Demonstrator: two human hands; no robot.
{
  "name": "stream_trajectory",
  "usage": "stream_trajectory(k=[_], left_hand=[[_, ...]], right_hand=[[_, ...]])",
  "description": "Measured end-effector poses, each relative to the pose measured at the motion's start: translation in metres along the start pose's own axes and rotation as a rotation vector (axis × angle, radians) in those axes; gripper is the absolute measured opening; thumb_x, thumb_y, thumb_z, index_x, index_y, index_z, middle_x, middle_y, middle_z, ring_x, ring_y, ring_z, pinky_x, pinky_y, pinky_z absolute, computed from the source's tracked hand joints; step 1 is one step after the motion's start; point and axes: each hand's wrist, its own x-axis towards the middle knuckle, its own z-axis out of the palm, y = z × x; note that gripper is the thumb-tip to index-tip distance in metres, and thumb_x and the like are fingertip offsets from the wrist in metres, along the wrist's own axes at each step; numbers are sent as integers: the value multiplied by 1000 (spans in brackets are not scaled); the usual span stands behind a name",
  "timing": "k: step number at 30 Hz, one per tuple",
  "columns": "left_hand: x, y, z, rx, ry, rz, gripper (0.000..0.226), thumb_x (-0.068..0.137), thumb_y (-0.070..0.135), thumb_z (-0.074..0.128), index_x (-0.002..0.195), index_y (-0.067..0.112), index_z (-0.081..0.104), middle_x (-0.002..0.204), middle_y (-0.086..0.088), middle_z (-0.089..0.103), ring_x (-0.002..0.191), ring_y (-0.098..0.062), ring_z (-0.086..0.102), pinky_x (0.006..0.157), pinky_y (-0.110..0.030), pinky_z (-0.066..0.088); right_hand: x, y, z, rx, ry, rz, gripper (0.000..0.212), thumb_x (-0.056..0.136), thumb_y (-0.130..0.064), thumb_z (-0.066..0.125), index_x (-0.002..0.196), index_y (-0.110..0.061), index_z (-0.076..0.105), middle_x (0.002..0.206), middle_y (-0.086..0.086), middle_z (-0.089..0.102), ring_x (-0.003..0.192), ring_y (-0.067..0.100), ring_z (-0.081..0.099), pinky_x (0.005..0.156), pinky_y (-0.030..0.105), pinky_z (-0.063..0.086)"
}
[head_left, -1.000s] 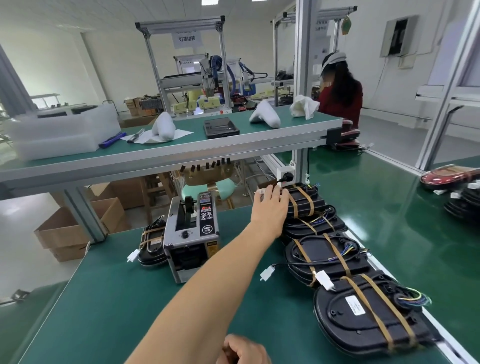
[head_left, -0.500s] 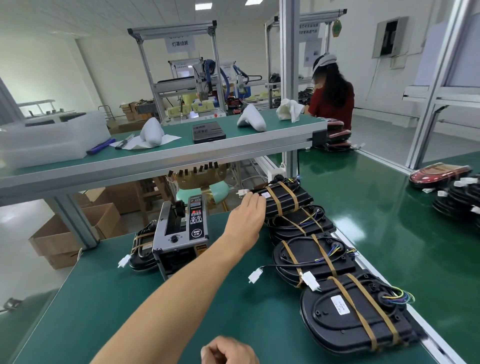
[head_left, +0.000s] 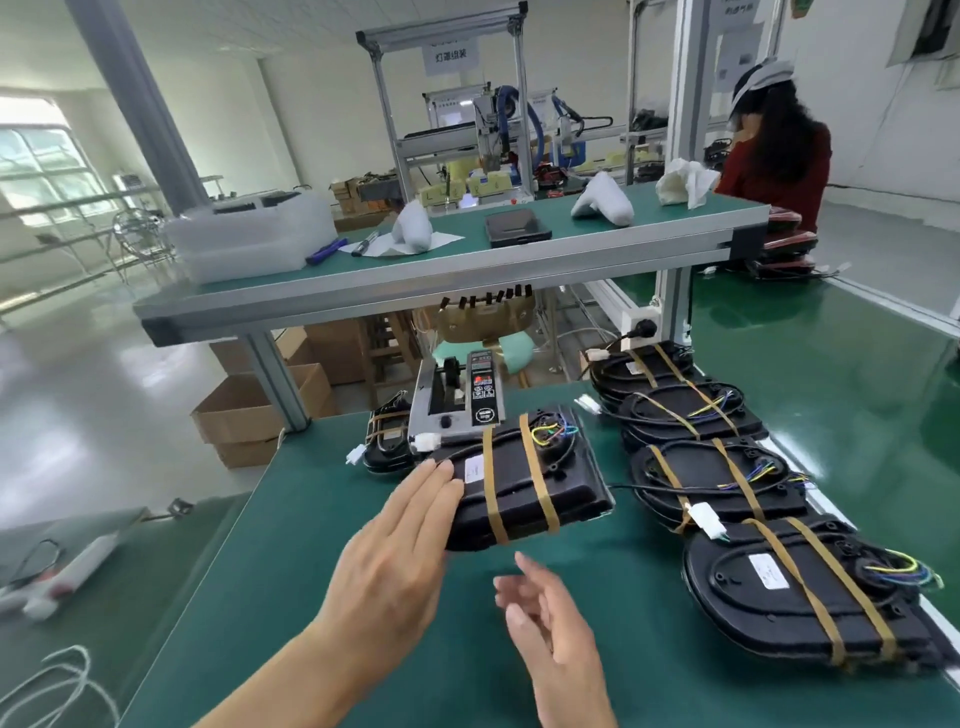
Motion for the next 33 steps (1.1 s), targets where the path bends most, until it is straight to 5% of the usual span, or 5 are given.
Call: stream_trajectory(k=[5, 11, 16, 22, 33], left_hand=[[-56, 31, 2, -60, 140, -217, 34, 97, 12, 56, 119, -7, 75, 133, -16, 72, 124, -31, 71, 85, -40, 63], [-74, 78, 20, -280, 285, -487, 28, 86, 20, 78, 110, 7, 80, 118, 1, 78, 110, -15, 73, 87, -29, 49], [-86, 85, 16, -527, 255, -518, 54, 74, 40, 76, 123, 18, 78, 130, 16, 72, 124, -4, 64, 101, -20, 47], [-119, 23, 1, -676, 569, -800, 23, 84, 37, 71, 106, 44, 73, 110, 13, 72, 108, -11, 68, 97, -13, 47], [-105, -58, 53, -1473, -176, -926, 64, 91, 41, 75, 150, 22, 57, 147, 2, 66, 141, -17, 57, 124, -44, 40]], right_hand=[[-22, -34, 44, 150, -73, -4, 85, 76, -44, 74, 152, -28, 41, 132, -12, 70, 124, 7, 64, 107, 38, 50], [-21, -56, 53, -167, 171, 49, 42, 76, -55, 80, 106, -55, 51, 95, -32, 68, 86, -7, 65, 76, 27, 52], [4, -82, 19, -636, -79, -64, 41, 84, -58, 67, 117, -54, 44, 96, -22, 70, 94, 3, 64, 83, 34, 53], [57, -124, -7, -1008, -574, -100, 53, 78, -57, 66, 126, -55, 44, 107, -24, 70, 96, 1, 66, 88, 32, 56], [98, -113, 8, -1118, -893, -93, 54, 80, -54, 69, 129, -62, 48, 118, -36, 62, 107, -10, 59, 94, 24, 49]])
